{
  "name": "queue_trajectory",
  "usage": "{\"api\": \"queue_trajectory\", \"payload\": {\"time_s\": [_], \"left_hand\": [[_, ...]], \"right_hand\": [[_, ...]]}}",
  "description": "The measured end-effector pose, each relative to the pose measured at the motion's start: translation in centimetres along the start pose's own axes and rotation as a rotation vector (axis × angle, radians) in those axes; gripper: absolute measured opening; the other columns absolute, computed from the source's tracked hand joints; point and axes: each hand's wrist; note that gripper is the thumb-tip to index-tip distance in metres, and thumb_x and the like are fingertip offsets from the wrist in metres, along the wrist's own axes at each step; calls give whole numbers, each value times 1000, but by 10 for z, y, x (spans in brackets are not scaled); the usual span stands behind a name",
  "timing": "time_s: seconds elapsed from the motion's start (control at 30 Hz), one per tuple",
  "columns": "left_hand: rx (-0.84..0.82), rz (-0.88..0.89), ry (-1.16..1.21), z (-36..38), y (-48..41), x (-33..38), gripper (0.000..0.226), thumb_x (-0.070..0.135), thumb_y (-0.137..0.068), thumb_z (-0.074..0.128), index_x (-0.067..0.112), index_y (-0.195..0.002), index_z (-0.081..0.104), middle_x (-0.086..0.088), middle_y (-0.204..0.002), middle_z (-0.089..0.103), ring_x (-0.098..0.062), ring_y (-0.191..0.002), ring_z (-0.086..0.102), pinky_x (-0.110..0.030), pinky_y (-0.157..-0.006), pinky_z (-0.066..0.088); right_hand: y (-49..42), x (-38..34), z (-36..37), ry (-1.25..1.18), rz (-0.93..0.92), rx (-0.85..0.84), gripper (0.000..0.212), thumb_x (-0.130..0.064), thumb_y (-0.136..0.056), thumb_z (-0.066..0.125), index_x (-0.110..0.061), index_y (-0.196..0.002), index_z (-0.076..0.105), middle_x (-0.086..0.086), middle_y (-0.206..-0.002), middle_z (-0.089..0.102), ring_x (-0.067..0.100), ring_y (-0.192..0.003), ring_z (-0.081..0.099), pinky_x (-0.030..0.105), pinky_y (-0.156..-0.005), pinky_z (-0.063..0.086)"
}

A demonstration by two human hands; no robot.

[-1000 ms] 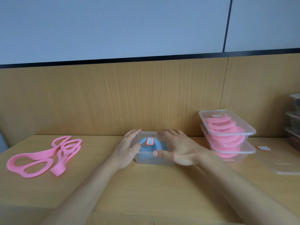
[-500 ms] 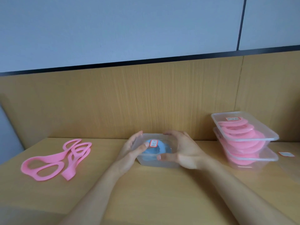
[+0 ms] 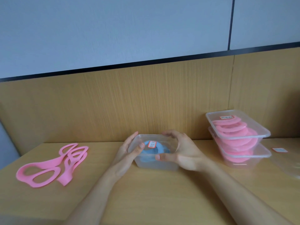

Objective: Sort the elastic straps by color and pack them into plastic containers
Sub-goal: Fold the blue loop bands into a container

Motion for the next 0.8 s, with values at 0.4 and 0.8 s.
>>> {"api": "queue_trajectory", "payload": {"time_s": [0.4,0.8], "left_hand": [[-81,-66,5,-1,3,-1,107,65,-64,78,35,-156,32,21,-154,41,9,-140,34,-8,-98,35],[-157,-56,113,-5,-1,-5,108,24,-63,92,39,-153,34,22,-143,55,5,-126,56,-14,-93,49]], "right_hand": [[-8,-11,-9,472,-11,-243,114,-96,-58,47,-41,-155,23,-19,-156,30,14,-145,21,54,-115,20],[-3,0,-5,-14,-3,-54,117,-79,-42,78,-36,-146,44,-7,-138,52,7,-132,46,33,-115,38]]}}
Point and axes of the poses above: each hand's wrist, its own y-axis away from the middle knuckle, its own z-axis out of the palm, x = y × z
